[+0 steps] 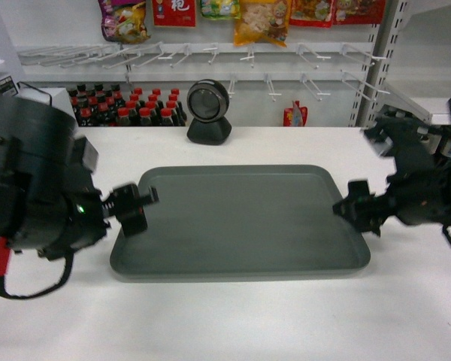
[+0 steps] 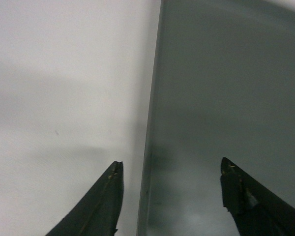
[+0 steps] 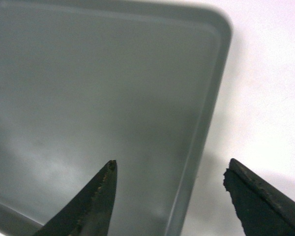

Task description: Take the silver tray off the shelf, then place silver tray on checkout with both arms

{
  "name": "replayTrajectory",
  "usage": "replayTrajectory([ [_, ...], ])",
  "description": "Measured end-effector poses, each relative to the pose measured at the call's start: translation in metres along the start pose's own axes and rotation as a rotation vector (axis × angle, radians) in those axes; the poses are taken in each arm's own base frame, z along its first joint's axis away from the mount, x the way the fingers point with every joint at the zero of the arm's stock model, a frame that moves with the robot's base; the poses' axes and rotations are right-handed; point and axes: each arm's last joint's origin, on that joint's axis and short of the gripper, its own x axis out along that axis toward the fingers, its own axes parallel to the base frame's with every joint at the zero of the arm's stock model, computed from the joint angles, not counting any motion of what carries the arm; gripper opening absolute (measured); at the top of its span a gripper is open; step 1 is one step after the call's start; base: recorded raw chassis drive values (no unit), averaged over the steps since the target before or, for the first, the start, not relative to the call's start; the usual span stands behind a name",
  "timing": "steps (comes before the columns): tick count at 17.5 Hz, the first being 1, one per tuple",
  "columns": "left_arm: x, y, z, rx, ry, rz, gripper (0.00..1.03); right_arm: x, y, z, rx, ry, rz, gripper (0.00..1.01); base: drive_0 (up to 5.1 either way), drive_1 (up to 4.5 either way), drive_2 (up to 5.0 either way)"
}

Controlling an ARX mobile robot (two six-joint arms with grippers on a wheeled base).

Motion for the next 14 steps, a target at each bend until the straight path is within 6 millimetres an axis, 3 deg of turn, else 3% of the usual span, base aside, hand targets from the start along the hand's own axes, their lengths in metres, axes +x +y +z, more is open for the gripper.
replayTrajectory([
  [1, -0.022, -0.003, 0.017, -0.008, -0.114, 0.013, 0.71, -0.008, 0.0, 0.015, -0.023, -0.122, -0.042, 0.73, 0.0, 0.0, 0.0],
  [2, -0.04, -0.005, 0.036, 0.014, -0.343, -0.047, 0.68, -0.015, -0.001, 0.022, -0.058, -0.336, -0.202, 0.65, 0.0, 0.0, 0.0],
  [3, -0.063, -0.002, 0.047, 0.111, -0.573, -0.09, 0.56, -0.033, 0.003, 0.003, -0.046, -0.471, -0.346, 0.52, 0.0, 0.0, 0.0],
  [5, -0.084, 0.015, 0.023, 0.221, -0.631, -0.067, 0.39, -0.055, 0.01, -0.031, -0.031, -0.518, -0.415, 0.35, 0.0, 0.0, 0.0],
  [10, -0.108, 0.027, 0.009, 0.281, -0.66, -0.052, 0.2, -0.094, 0.019, -0.029, -0.042, -0.632, -0.43, 0.15, 0.0, 0.0, 0.0],
  [11, -0.12, 0.029, 0.009, 0.29, -0.698, -0.058, 0.1, -0.11, 0.025, -0.026, -0.048, -0.673, -0.429, 0.06, 0.0, 0.0, 0.0],
  [12, -0.135, 0.033, 0.005, 0.299, -0.717, -0.06, 0.01, -0.125, 0.03, -0.035, -0.042, -0.669, -0.429, 0.02, 0.0, 0.0, 0.0],
  [14, -0.146, 0.042, -0.011, 0.31, -0.683, -0.051, 0.01, -0.137, 0.03, -0.057, -0.036, -0.605, -0.409, 0.02, 0.0, 0.0, 0.0],
])
